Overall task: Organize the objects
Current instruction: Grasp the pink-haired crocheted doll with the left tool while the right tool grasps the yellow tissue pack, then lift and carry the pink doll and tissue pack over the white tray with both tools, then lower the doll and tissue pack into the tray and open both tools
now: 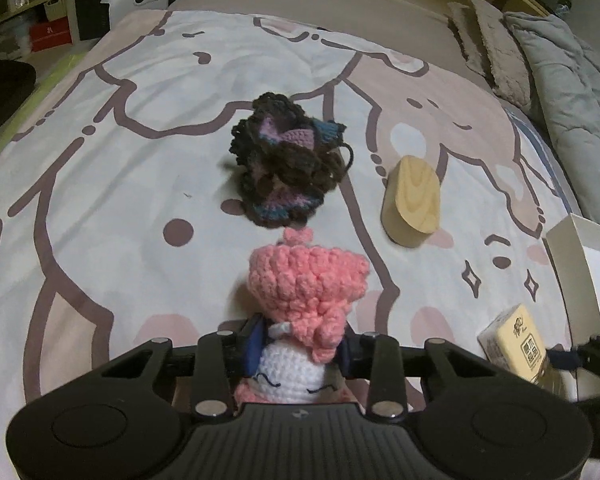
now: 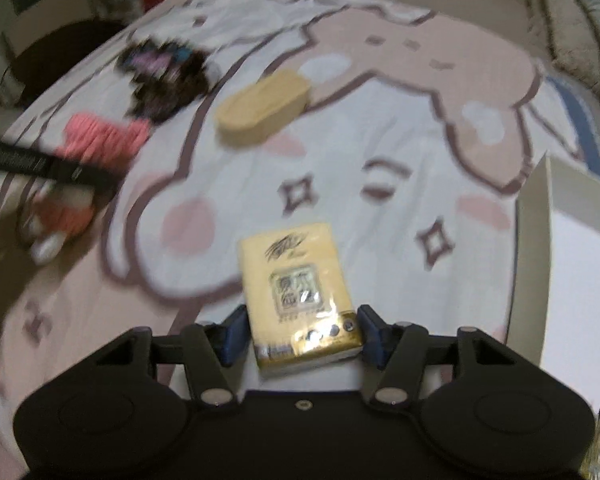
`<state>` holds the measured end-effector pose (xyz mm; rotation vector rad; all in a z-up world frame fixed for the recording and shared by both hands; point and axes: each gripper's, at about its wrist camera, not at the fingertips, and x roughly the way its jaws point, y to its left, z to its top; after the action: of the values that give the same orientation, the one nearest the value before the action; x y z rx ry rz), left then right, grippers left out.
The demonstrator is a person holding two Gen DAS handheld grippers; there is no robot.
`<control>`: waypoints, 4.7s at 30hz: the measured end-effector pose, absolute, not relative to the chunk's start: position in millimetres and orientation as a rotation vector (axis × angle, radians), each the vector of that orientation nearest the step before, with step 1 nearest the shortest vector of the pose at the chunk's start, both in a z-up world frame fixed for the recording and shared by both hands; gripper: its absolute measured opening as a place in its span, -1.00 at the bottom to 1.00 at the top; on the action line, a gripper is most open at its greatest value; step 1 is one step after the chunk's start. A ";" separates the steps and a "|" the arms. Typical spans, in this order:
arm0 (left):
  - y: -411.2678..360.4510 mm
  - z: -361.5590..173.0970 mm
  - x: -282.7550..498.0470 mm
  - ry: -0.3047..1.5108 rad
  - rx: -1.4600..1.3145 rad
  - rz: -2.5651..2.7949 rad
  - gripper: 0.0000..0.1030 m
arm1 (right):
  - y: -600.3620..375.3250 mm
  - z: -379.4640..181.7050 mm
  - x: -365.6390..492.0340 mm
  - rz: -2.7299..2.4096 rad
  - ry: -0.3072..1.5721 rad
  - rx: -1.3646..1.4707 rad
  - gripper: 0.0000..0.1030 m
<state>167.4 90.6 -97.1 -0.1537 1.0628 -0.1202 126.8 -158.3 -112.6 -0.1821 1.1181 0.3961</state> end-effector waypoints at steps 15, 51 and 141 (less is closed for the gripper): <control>83.7 -104.2 170.6 1.071 -0.124 -0.103 -0.28 | -173.7 -123.2 145.1 0.390 1.085 -0.023 0.18; 47.8 10.0 107.0 0.738 -0.260 -0.220 -0.30 | -211.5 -1.0 96.6 0.282 0.709 0.047 0.02; -316.5 -41.5 198.8 0.966 -0.108 -0.555 0.00 | -490.6 -46.4 107.4 -0.292 0.767 0.201 0.53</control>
<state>198.8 -316.5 -41.5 -0.1084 0.9663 -0.5545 107.4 -490.6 -46.4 0.2015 0.7669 -0.2923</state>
